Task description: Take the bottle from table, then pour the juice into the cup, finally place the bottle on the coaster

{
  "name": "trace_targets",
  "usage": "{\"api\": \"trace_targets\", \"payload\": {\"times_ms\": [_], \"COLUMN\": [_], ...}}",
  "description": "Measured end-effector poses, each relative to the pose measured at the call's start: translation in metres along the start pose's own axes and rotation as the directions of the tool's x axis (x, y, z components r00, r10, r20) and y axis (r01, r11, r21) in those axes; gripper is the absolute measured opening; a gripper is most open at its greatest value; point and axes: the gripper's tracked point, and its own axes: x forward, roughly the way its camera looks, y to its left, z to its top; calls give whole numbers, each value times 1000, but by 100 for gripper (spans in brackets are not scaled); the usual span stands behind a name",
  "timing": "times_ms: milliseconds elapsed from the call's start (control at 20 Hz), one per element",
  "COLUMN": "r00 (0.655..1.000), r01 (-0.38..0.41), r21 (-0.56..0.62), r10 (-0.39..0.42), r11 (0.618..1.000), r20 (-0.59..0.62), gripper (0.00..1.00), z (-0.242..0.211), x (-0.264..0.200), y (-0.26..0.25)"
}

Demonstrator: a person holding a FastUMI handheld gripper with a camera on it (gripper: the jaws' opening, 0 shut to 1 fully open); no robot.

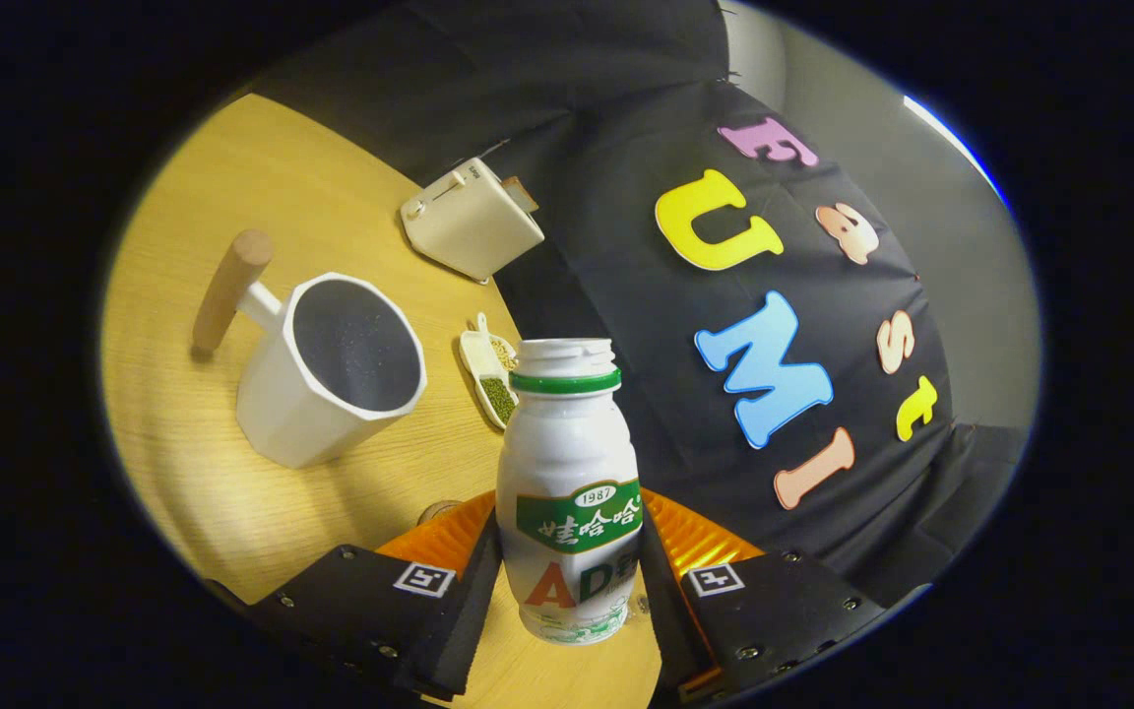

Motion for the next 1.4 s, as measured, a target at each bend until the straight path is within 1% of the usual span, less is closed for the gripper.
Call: {"api": "trace_targets", "payload": {"times_ms": [200, 350, 450, 550, 650, 700, 800, 900, 1100, 1200, 1300, 1400], "r00": [1000, 999, 997, 991, 985, 982, 977, 975, 974, 977, 978, 980], "r01": [-10, -16, -43, -80, -104, -107, -108, -121, -129, -138, -148, -141], "r21": [121, 253, 376, 508, 600, 622, 650, 683, 756, 786, 801, 807], "r10": [11, 6, 14, 15, -1, -14, -39, -45, -60, -46, -32, -32], "r11": [993, 967, 926, 858, 793, 776, 752, 720, 642, 602, 581, 574], "r20": [-3, 38, 80, 131, 173, 187, 208, 219, 218, 207, 204, 195], "gripper": [71, 71, 71, 71, 71, 71, 71, 71, 71, 71, 71, 71], "z": [-6, -2, 2, 11, 19, 19, 23, 25, 17, 13, 9, 5], "x": [4, 4, 4, 4, 7, 6, 6, 9, 24, 30, 36, 42], "y": [-2, -5, -3, -3, -5, -4, -7, -8, -14, -11, -8, -8]}}
